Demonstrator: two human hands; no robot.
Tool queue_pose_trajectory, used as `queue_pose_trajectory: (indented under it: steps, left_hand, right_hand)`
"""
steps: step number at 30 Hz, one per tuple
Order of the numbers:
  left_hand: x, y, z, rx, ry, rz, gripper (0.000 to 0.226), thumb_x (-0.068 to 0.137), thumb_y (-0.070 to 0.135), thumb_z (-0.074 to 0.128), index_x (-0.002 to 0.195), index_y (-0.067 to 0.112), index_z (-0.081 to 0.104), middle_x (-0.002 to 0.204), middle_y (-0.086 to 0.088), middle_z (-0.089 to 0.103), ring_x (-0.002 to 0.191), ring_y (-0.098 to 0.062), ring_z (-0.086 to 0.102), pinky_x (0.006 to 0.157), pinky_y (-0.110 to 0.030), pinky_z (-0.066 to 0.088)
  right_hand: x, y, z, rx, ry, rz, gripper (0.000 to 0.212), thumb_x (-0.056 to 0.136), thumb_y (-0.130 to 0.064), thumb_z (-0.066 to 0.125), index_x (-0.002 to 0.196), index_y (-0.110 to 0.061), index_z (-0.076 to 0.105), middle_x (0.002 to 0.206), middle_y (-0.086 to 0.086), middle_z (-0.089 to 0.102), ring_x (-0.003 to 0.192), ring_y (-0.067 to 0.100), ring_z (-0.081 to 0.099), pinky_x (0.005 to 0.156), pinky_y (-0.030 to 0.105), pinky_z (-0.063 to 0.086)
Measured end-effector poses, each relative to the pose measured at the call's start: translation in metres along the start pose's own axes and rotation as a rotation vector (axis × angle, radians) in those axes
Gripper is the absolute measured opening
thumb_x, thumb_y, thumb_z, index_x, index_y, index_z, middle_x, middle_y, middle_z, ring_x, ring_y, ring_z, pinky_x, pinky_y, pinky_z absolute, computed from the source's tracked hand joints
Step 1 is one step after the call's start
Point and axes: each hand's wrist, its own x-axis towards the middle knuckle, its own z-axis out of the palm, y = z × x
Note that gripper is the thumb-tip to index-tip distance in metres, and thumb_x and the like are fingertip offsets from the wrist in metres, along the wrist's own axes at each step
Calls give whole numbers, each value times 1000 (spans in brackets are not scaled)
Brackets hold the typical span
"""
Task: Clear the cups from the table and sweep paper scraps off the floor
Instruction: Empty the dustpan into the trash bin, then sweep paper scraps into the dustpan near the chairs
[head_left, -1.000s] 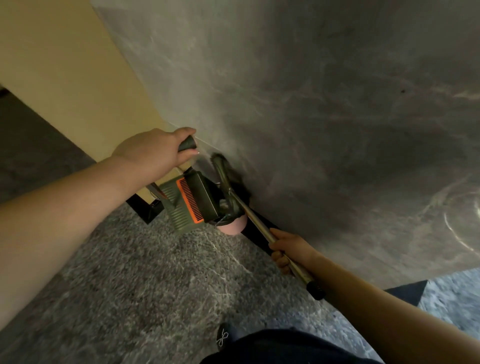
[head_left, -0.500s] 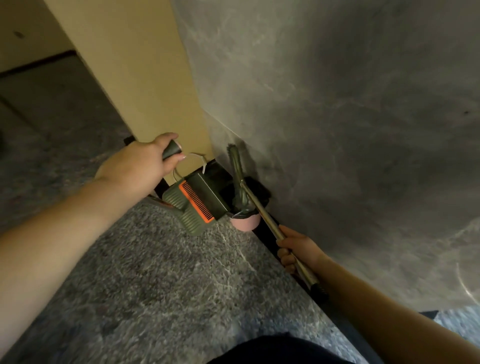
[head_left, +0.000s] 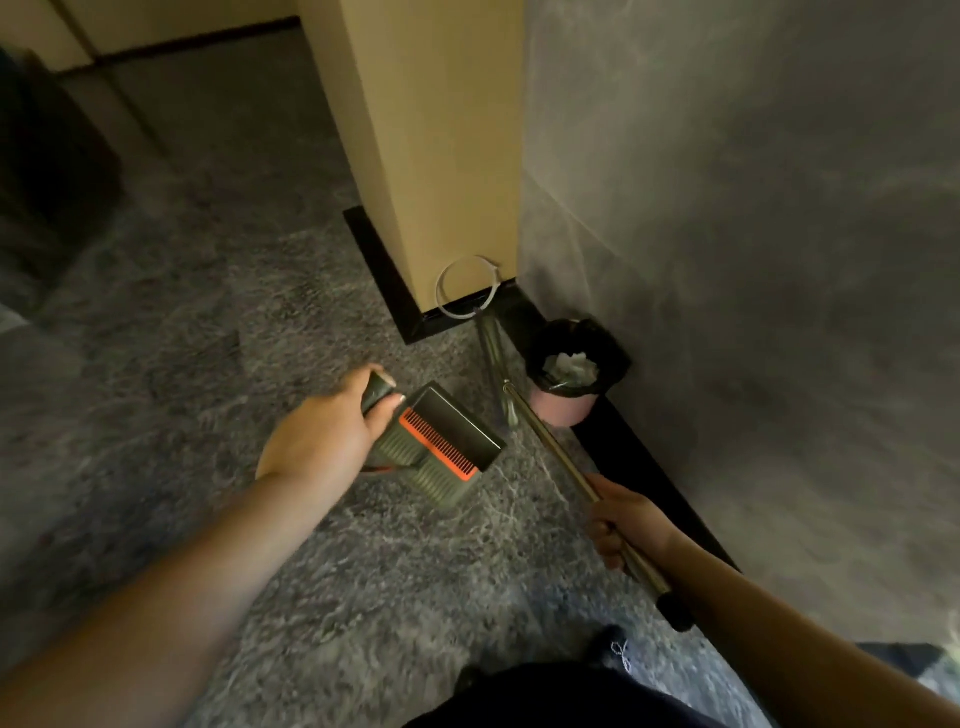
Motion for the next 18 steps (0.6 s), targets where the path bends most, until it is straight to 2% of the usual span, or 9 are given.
queue_pose_trajectory:
  steps: [2, 5, 9, 12, 15, 17, 18]
  left_hand:
    - [-23, -23, 13, -33, -43, -73, 46, 95, 57, 42, 130, 27, 48, 78, -15, 65, 74, -38, 65, 55, -34, 41]
    - [-51, -49, 35, -6, -88, -184, 48, 94, 59, 41, 125, 24, 49, 84, -19, 68, 80, -40, 66, 61, -39, 47]
    - [-84, -76, 62, -49, -149, -300, 50, 93, 61, 42, 125, 23, 49, 87, -17, 69, 81, -39, 67, 61, -38, 48]
    - [-104, -90, 78, -116, -196, -362, 45, 92, 61, 42, 117, 25, 50, 76, -9, 64, 72, -35, 64, 54, -35, 44]
    - [-117, -94, 94, -169, -248, -395, 39, 94, 57, 42, 114, 24, 48, 62, 4, 49, 57, -27, 55, 47, -31, 37]
    - [-123, -92, 105, -177, -270, -447, 38, 95, 54, 44, 117, 23, 47, 63, 5, 48, 59, -29, 55, 49, -32, 36]
    - [-126, -88, 110, -180, -280, -479, 38, 96, 53, 45, 120, 23, 46, 66, 2, 51, 64, -32, 59, 50, -32, 36]
  right_hand:
    - [6, 14, 12, -53, -6, 40, 45, 96, 6, 35, 127, -27, 41, 46, 0, 37, 33, 9, 35, 32, 18, 34]
    - [16, 31, 26, -95, -8, 107, 45, 96, 5, 34, 128, -26, 41, 47, 0, 38, 33, 9, 36, 32, 18, 34]
    - [33, 52, 36, -164, 14, 183, 31, 96, 5, 37, 110, -21, 48, 42, 0, 43, 30, 9, 38, 30, 17, 35]
    - [52, 65, 37, -199, 21, 248, 32, 96, 3, 38, 110, -23, 52, 45, 0, 42, 32, 9, 37, 32, 18, 35]
    - [74, 69, 40, -242, -11, 302, 29, 96, 4, 36, 111, -17, 48, 47, 1, 40, 32, 9, 37, 32, 18, 35]
    - [90, 72, 44, -243, -38, 327, 26, 97, 5, 36, 114, -11, 47, 45, 0, 39, 32, 9, 36, 33, 17, 33]
    - [98, 71, 46, -255, -31, 354, 24, 97, 4, 36, 97, -20, 35, 45, 0, 38, 32, 9, 35, 34, 17, 32]
